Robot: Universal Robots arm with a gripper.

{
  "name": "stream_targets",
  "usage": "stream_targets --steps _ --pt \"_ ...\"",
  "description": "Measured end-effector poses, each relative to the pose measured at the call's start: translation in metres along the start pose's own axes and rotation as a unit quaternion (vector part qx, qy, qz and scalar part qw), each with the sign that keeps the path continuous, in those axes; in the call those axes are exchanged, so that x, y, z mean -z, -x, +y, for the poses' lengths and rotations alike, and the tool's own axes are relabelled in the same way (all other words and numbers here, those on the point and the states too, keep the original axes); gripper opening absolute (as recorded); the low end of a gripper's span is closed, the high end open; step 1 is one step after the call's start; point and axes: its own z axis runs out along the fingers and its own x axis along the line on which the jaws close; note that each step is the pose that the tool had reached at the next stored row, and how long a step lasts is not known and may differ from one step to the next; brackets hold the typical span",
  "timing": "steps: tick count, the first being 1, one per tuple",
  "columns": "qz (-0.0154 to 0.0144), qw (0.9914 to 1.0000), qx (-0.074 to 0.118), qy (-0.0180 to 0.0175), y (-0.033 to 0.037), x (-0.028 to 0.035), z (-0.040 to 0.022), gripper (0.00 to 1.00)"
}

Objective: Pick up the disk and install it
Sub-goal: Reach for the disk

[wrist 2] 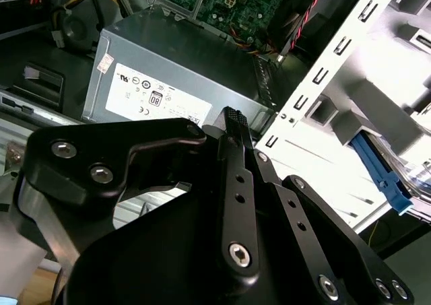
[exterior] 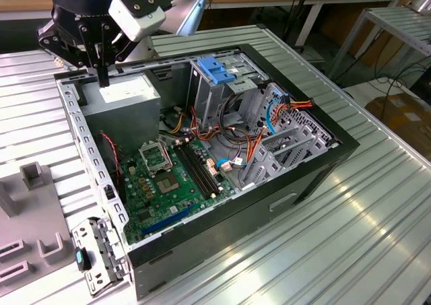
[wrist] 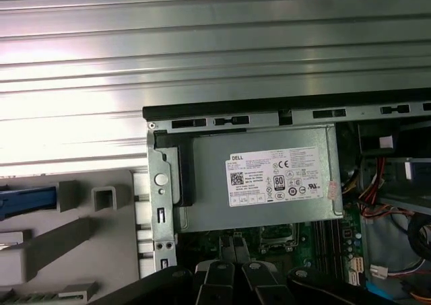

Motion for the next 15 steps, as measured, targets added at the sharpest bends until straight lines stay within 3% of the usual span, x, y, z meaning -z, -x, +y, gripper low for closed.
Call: stream_targets --steps 15 --pt "0.0000 1.00000 0.000 0.0000 -0.0106 0.0003 -0.0008 0.11"
